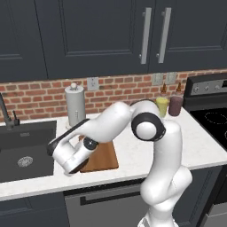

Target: Pick up the sponge from the counter and clean the cutting board by briefly scrubbing or pressing down on the cutting board. Once finished, release the sponge.

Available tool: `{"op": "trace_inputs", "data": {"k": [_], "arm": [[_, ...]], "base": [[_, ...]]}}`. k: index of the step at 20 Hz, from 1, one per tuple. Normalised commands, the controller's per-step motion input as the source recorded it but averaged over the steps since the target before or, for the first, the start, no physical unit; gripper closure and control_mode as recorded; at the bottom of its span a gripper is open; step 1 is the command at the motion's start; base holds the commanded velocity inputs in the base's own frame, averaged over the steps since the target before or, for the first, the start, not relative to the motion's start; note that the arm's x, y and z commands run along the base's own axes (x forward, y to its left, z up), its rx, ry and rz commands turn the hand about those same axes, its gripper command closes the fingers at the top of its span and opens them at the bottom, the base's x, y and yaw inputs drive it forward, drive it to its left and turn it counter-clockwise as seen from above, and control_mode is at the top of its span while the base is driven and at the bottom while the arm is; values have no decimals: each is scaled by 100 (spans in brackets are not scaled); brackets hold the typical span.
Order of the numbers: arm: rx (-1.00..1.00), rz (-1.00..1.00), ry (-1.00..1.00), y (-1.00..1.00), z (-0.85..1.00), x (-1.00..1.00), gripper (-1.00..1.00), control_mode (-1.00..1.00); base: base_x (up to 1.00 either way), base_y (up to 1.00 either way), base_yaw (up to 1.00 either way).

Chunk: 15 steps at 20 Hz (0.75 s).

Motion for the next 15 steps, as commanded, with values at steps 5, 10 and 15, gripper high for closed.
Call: {"op": "trace_inputs", "data": {"k": [5, 10, 15], "arm": [[-2, 3, -19, 4, 97, -98, -100, -100], [0, 9, -53, -5, 100, -90, -100, -100], [2, 15, -61, -42, 100, -77, -100, -100]], "base": [[0, 0, 0], [0, 0, 0], [0, 0, 0]]}}
